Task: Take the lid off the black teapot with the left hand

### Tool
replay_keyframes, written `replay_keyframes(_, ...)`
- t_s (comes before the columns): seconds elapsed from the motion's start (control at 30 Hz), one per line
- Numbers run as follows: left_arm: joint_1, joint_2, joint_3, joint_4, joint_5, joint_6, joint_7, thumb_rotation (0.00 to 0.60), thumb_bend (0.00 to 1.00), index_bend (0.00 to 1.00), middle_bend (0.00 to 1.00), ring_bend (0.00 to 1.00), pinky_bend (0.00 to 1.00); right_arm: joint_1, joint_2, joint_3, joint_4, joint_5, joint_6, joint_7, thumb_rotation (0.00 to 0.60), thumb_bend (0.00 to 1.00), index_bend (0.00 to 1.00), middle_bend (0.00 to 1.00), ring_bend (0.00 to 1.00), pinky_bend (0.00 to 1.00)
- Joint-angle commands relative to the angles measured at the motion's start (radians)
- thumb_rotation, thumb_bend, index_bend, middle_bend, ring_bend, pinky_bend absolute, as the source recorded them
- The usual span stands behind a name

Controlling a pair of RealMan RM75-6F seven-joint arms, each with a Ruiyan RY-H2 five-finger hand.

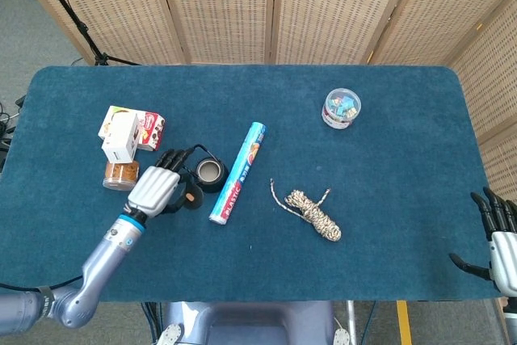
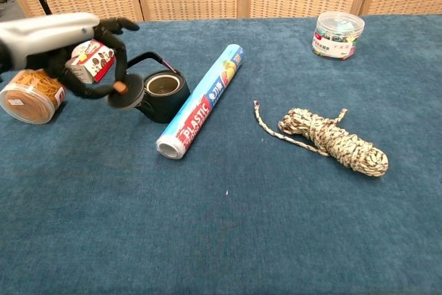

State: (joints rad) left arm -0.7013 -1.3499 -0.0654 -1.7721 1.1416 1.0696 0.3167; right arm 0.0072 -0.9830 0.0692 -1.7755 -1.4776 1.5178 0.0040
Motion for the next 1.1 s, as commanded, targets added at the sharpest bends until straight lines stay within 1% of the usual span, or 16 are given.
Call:
replay_keyframes(0.03, 0.068, 0.032, 0.077, 0.031, 0.111, -0.008, -0.094, 0.6, 0.4, 0.64, 0.0, 0.0, 0.0, 0.001, -0.003, -0.003, -0.002, -0.002, -0.003, -0.007, 0.6, 0.0, 0.0, 0.0, 0.0, 0.0)
replay_keyframes(0.17, 0.107, 0.019, 0.117, 0.056, 0.169, 0.01, -0.124, 0.6, 0.4, 0.64, 0.0, 0.0, 0.0, 0.003, -0.004, -0.005, -0.005, -0.004, -0.006, -0.012, 0.6, 0.0, 0.0, 0.0, 0.0, 0.0)
replay_keyframes(0.27, 0.128, 0.0, 0.129, 0.081, 0.188, 0.021, -0.134, 0.6, 0.4, 0.64, 0.0, 0.0, 0.0, 0.003, -0.004, -0.007, -0.006, -0.006, -0.008, -0.011, 0.6, 0.0, 0.0, 0.0, 0.0, 0.0)
replay_keyframes(0.4, 0.142, -0.029, 0.125, 0.122, 0.182, 0.015, -0.145, 0.6, 0.4, 0.64, 0.0, 0.0, 0.0, 0.004, -0.003, -0.009, -0.006, -0.01, -0.008, -0.009, 0.6, 0.0, 0.0, 0.0, 0.0, 0.0)
replay_keyframes(0.7, 0.156, -0.072, 0.115, 0.168, 0.172, -0.011, -0.149, 0.6, 0.4, 0.63, 0.0, 0.0, 0.0, 0.004, 0.001, -0.008, -0.006, -0.01, -0.007, 0.001, 0.6, 0.0, 0.0, 0.0, 0.0, 0.0)
replay_keyframes(0.73, 0.157, -0.072, 0.115, 0.168, 0.171, -0.014, -0.149, 0.6, 0.39, 0.6, 0.0, 0.0, 0.0, 0.004, 0.001, -0.008, -0.006, -0.011, -0.007, 0.001, 0.6, 0.0, 0.0, 0.0, 0.0, 0.0)
replay_keyframes(0.83, 0.16, -0.068, 0.114, 0.161, 0.167, -0.024, -0.149, 0.6, 0.37, 0.45, 0.0, 0.0, 0.0, 0.004, 0.002, -0.009, -0.006, -0.01, -0.008, 0.003, 0.6, 0.0, 0.0, 0.0, 0.0, 0.0)
replay_keyframes(0.87, 0.16, -0.065, 0.113, 0.158, 0.166, -0.027, -0.15, 0.6, 0.36, 0.43, 0.0, 0.0, 0.0, 0.005, 0.002, -0.009, -0.006, -0.01, -0.009, 0.004, 0.6, 0.0, 0.0, 0.0, 0.0, 0.0)
replay_keyframes(1.03, 0.169, -0.039, 0.109, 0.135, 0.165, -0.027, -0.15, 0.6, 0.35, 0.39, 0.0, 0.0, 0.0, 0.003, 0.004, -0.01, -0.008, -0.016, -0.004, 0.008, 0.6, 0.0, 0.0, 0.0, 0.0, 0.0)
replay_keyframes(1.1, 0.174, -0.022, 0.108, 0.115, 0.172, -0.024, -0.17, 0.6, 0.35, 0.38, 0.0, 0.0, 0.0, 0.002, 0.005, -0.011, -0.009, -0.02, -0.001, 0.01, 0.6, 0.0, 0.0, 0.0, 0.0, 0.0)
